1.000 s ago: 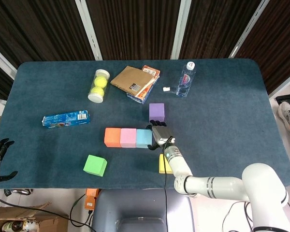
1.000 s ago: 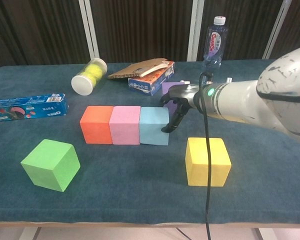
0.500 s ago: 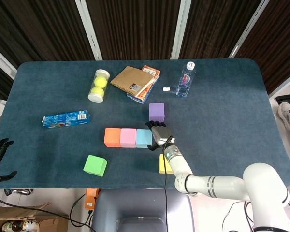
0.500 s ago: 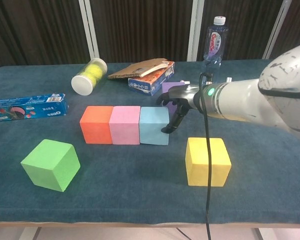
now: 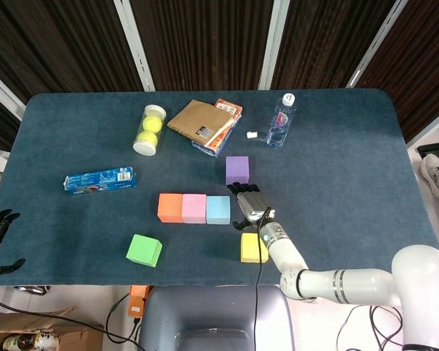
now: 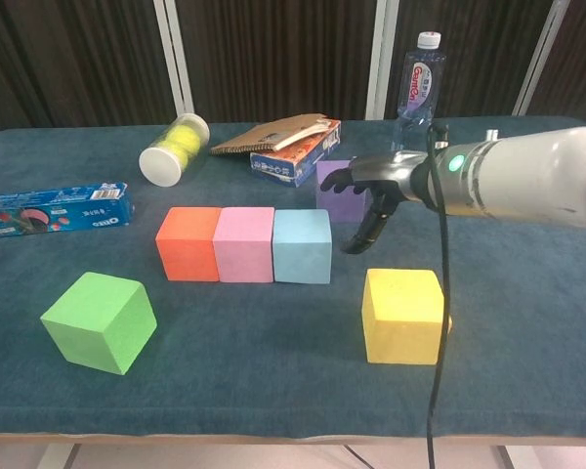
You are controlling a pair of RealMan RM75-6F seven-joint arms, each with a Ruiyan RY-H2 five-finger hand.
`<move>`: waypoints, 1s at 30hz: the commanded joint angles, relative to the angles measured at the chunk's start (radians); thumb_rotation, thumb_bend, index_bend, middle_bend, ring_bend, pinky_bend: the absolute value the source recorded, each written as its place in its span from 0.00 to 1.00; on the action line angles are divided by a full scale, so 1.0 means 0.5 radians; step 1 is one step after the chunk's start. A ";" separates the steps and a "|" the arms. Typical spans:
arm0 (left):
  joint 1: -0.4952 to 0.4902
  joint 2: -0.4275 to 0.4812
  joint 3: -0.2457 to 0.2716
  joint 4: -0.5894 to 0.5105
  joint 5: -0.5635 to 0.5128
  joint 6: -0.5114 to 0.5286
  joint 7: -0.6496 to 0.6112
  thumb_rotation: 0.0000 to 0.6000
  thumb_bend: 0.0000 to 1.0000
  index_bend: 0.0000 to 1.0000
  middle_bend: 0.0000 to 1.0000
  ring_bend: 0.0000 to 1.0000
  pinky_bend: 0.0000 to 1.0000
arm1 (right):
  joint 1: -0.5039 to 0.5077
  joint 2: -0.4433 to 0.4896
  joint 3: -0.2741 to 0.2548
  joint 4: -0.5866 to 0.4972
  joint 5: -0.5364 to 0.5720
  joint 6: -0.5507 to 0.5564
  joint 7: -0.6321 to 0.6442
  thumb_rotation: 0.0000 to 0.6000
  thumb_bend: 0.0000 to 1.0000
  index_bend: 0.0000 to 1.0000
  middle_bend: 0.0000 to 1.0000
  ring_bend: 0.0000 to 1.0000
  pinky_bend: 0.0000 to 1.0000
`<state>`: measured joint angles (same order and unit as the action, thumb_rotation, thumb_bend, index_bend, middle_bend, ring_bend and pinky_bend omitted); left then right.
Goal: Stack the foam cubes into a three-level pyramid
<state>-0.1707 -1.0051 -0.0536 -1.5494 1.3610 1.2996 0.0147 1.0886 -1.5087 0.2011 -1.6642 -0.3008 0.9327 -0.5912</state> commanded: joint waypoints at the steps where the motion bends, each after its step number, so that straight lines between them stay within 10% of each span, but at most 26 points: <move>1: 0.008 0.003 0.000 -0.008 -0.001 0.014 0.005 1.00 0.01 0.19 0.11 0.03 0.05 | -0.092 0.142 -0.035 -0.168 -0.129 0.041 0.071 1.00 0.24 0.00 0.02 0.00 0.04; 16: -0.017 -0.016 -0.006 -0.013 -0.016 -0.025 0.050 1.00 0.01 0.19 0.11 0.03 0.05 | -0.569 0.781 -0.292 -0.893 -0.790 -0.027 0.534 1.00 0.23 0.02 0.02 0.00 0.04; 30: -0.014 -0.022 -0.002 -0.037 -0.022 -0.013 0.099 1.00 0.01 0.19 0.11 0.03 0.05 | -0.604 0.582 -0.390 -0.670 -0.827 -0.099 0.559 1.00 0.21 0.01 0.01 0.00 0.04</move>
<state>-0.1776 -1.0160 -0.0548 -1.5682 1.3498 1.2933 0.0644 0.7824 -1.2058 0.0077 -2.0109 -0.7240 0.8912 -0.3114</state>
